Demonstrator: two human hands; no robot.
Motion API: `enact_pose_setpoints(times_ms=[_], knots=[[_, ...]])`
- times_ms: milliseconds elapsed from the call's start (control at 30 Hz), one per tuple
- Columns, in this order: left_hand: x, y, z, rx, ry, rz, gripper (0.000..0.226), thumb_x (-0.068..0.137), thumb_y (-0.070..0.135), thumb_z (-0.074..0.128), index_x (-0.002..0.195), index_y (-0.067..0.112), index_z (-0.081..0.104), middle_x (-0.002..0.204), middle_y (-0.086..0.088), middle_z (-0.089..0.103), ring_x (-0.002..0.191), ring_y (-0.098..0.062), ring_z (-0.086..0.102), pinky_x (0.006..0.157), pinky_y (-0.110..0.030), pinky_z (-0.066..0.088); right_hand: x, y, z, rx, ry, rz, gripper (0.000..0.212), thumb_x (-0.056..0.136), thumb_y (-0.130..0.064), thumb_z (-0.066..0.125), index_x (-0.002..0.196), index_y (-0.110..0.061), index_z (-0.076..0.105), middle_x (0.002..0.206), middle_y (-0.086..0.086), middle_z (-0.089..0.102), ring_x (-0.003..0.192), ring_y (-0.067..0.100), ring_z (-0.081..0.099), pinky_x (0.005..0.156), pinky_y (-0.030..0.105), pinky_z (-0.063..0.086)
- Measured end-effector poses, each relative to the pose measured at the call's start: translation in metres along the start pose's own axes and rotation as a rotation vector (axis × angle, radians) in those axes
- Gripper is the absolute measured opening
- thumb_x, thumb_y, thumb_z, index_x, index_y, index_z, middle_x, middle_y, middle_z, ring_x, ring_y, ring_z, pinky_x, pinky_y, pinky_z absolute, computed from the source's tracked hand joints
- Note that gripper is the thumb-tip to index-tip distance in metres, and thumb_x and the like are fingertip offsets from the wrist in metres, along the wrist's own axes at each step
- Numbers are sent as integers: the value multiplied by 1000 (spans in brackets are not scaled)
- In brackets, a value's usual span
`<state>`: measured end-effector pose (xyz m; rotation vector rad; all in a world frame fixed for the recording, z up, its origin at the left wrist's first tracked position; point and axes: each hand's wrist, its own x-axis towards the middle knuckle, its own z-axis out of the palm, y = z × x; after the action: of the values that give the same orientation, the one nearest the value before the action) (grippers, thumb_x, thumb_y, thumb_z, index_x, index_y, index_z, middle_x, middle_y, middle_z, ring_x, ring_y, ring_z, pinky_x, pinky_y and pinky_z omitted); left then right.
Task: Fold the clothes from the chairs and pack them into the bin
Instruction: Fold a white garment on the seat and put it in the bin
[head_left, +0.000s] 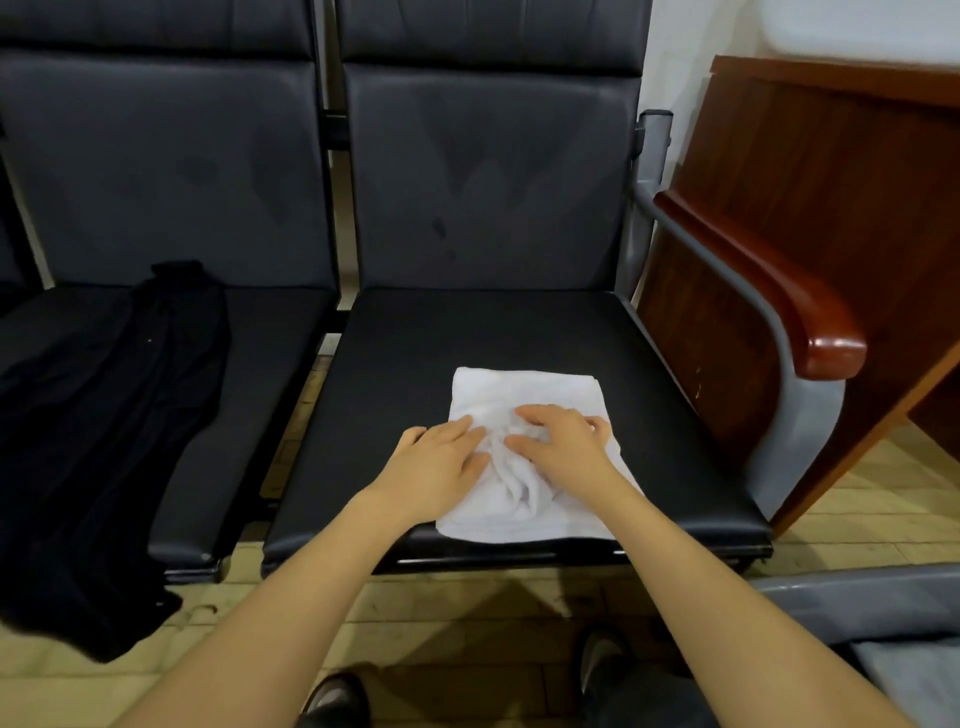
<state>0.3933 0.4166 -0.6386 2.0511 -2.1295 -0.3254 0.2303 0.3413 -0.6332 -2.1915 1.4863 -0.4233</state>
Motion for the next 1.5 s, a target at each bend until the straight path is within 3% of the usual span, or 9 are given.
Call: enact_pose_setpoints(times_ms=[100, 333, 533, 600, 700, 867, 1033, 1300, 1500], knots=[[-14, 0, 2, 38, -52, -8, 55, 101, 45, 25, 151, 24, 16, 159, 2, 7, 144, -12, 10, 115, -34, 4, 1, -1, 3, -77, 46, 11, 27, 93, -37, 53, 116, -28, 64, 113, -6, 61, 110, 17, 51, 86, 28, 17], [-25, 6, 1, 65, -17, 130, 60, 97, 53, 27, 149, 24, 23, 158, 4, 13, 144, -12, 12, 115, -30, 10, -37, 21, -32, 516, 83, -126, 9, 91, -20, 61, 98, -19, 67, 95, -10, 66, 88, 6, 60, 77, 13, 45], [-37, 13, 1, 79, -26, 215, 93, 73, 81, 13, 142, 25, 40, 152, 3, 32, 139, -14, 28, 111, -28, 21, -71, 55, -45, 408, 224, -70, 56, 88, -55, 47, 86, -2, 66, 59, 18, 53, 50, 17, 47, 59, 37, 44], [-40, 14, 4, 85, -2, 241, 76, 84, 72, 26, 140, 25, 44, 149, 4, 37, 136, -13, 33, 109, -27, 25, -77, 58, -46, 279, 274, -107, 54, 83, -61, 47, 81, -11, 67, 64, 8, 56, 56, 13, 51, 63, 35, 46], [-43, 14, 10, 76, 58, 263, 44, 97, 42, 45, 138, 25, 46, 148, 5, 39, 134, -13, 37, 108, -27, 28, -82, 56, -40, 144, 92, -158, 38, 88, -51, 55, 119, -30, 60, 112, -10, 61, 104, 11, 55, 100, 42, 40], [-45, 9, 18, 100, 138, 267, 35, 99, 32, 44, 132, 24, 55, 143, 5, 45, 131, -14, 44, 105, -28, 36, -89, 68, -27, -268, -181, -155, 61, 96, -59, 24, 150, -32, 17, 158, -13, 14, 145, 6, 11, 119, 34, 6], [-46, 8, 18, 54, 295, 320, 37, 91, 35, 44, 102, 18, 74, 104, -1, 72, 91, -20, 69, 77, -34, 55, -94, 71, -40, -140, -31, -35, 55, 94, -60, 34, 139, -30, 43, 143, -11, 43, 134, 9, 33, 112, 35, 2], [-46, 18, 6, -157, 428, 281, 49, 94, 40, 33, 108, 11, 70, 93, 1, 67, 81, -17, 63, 74, -32, 53, -88, 60, -25, -56, 178, -83, 24, 90, -43, 59, 109, -28, 63, 98, -15, 53, 103, 8, 49, 86, 25, 11], [-47, 15, 2, -182, 495, 286, 54, 96, 46, 30, 107, 11, 70, 95, 1, 66, 84, -16, 62, 73, -32, 52, -83, 71, -41, 248, 333, -114, 19, 92, -24, 60, 107, -22, 71, 89, -6, 66, 92, 19, 59, 95, 47, 41]])
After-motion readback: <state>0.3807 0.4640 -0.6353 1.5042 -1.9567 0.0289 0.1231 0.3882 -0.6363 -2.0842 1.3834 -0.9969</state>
